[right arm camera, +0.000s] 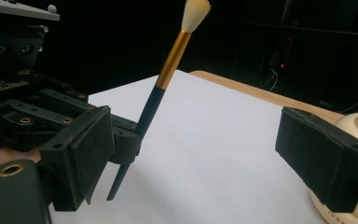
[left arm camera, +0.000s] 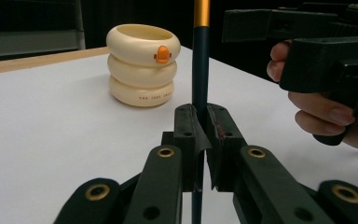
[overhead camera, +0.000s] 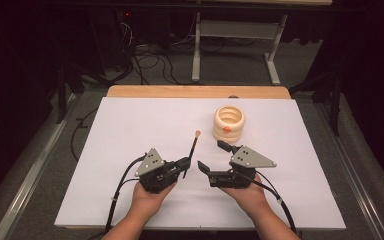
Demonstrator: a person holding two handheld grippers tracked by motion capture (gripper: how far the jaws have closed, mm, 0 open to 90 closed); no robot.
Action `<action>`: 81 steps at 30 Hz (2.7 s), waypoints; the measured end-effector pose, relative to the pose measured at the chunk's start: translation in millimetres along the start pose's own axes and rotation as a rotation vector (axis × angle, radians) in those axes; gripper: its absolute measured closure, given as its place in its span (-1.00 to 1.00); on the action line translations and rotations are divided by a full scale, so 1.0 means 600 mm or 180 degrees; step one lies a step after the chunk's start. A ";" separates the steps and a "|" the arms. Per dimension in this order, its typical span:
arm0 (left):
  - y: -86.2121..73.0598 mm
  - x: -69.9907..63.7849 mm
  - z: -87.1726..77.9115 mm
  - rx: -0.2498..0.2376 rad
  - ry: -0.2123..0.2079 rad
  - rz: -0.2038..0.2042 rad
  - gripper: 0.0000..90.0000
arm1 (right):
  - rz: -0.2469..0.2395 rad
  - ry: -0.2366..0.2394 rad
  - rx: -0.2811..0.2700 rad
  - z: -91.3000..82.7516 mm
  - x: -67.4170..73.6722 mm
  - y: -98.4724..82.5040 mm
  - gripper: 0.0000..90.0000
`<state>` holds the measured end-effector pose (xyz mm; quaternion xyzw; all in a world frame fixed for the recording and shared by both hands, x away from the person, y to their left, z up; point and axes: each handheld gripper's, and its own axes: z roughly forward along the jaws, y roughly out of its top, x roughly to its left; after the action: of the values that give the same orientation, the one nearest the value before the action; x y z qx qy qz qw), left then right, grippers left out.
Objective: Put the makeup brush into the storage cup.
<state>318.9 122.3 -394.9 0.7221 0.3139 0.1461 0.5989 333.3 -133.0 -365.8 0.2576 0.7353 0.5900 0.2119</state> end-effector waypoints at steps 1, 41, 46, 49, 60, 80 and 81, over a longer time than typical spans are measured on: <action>0.000 0.000 0.000 0.0000 -0.0004 -0.0001 0.86 | -0.0004 0.0015 0.0012 -0.001 0.000 0.000 -0.73; -0.012 -0.027 0.023 0.0063 -0.0093 0.0095 0.86 | 0.0227 0.0192 0.0027 0.009 0.003 -0.010 -0.10; -0.012 -0.028 0.023 0.0064 -0.0095 0.0099 0.86 | 0.0303 0.0234 0.0038 0.008 0.002 -0.009 -0.01; -0.012 -0.028 0.024 0.0062 -0.0099 0.0099 0.86 | 0.0341 0.0274 0.0043 0.008 0.000 -0.009 0.04; -0.013 -0.029 0.025 0.0067 -0.0108 0.0095 0.86 | 0.0428 0.0315 0.0029 0.008 -0.001 -0.010 0.14; -0.013 -0.030 0.025 0.0045 -0.0122 0.0097 0.86 | 0.0645 0.0463 -0.0042 0.009 -0.008 -0.016 0.48; -0.013 -0.030 0.024 0.0044 -0.0124 0.0096 0.86 | 0.0666 0.0472 -0.0042 0.009 -0.008 -0.017 0.49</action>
<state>311.6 100.1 -402.7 0.7336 0.2923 0.1388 0.5976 339.2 -133.7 -376.7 0.2872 0.7141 0.6311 0.0960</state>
